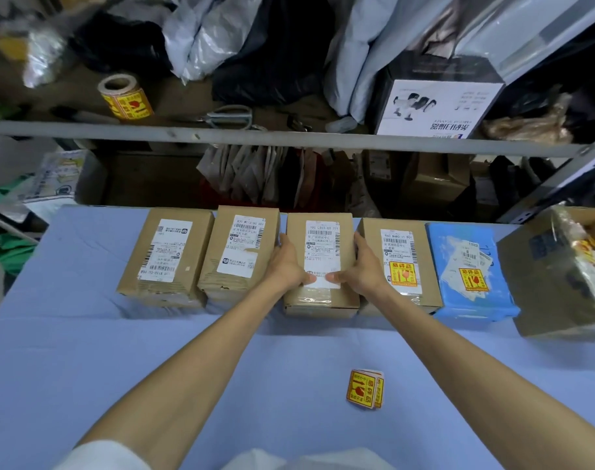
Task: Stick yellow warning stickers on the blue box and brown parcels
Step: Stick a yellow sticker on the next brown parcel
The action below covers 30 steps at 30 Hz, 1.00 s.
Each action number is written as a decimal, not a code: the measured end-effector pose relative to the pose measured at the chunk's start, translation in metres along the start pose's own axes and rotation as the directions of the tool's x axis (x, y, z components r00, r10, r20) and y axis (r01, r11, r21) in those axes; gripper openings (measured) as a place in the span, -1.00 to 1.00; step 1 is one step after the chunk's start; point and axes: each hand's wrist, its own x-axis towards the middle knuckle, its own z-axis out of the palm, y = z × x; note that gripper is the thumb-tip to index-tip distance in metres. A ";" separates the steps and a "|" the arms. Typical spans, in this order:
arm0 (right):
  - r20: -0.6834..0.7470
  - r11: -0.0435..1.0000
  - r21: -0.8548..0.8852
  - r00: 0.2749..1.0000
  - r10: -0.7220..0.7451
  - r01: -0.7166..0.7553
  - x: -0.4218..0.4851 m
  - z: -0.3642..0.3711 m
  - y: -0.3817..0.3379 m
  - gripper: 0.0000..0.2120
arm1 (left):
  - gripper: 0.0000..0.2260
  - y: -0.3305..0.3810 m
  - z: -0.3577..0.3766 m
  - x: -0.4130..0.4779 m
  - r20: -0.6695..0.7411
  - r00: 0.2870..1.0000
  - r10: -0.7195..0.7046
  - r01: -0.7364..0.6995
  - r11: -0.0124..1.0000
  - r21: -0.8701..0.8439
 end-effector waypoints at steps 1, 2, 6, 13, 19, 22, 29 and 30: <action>-0.002 1.000 0.008 1.000 -0.009 0.009 -0.006 -0.001 -0.001 -0.19 | 0.03 -0.002 -0.001 -0.005 -0.007 1.000 0.001 -0.001 1.000 -0.009; -0.004 1.000 0.025 1.000 -0.015 0.015 -0.012 -0.002 -0.002 -0.21 | -0.05 -0.004 -0.002 -0.011 -0.020 1.000 0.011 -0.011 1.000 -0.012; -0.025 0.997 0.074 1.000 -0.020 0.021 -0.043 -0.001 0.004 -0.23 | -0.33 -0.017 0.000 -0.041 -0.060 0.994 0.087 -0.090 0.994 -0.063; 0.006 0.984 0.179 1.000 0.012 -0.013 -0.096 0.004 0.022 -0.25 | -0.33 -0.055 0.022 -0.096 -0.090 0.985 0.147 -0.164 0.962 -0.220; 0.031 0.970 0.237 0.999 0.044 -0.051 -0.134 0.016 0.036 -0.10 | -0.28 -0.088 0.034 -0.132 -0.105 0.985 0.136 -0.166 0.914 -0.371; 0.022 0.975 0.218 0.999 0.043 -0.047 -0.146 0.025 0.042 -0.06 | -0.24 -0.103 0.038 -0.142 -0.121 0.986 0.116 -0.154 0.915 -0.373; 0.054 0.988 0.144 0.997 0.052 -0.059 -0.162 0.043 0.055 -0.06 | -0.19 -0.128 0.044 -0.154 -0.114 0.991 0.070 -0.106 0.927 -0.360; 0.068 0.989 0.136 0.996 0.052 -0.061 -0.164 0.045 0.057 -0.06 | -0.18 -0.131 0.046 -0.155 -0.102 0.992 0.069 -0.101 0.931 -0.352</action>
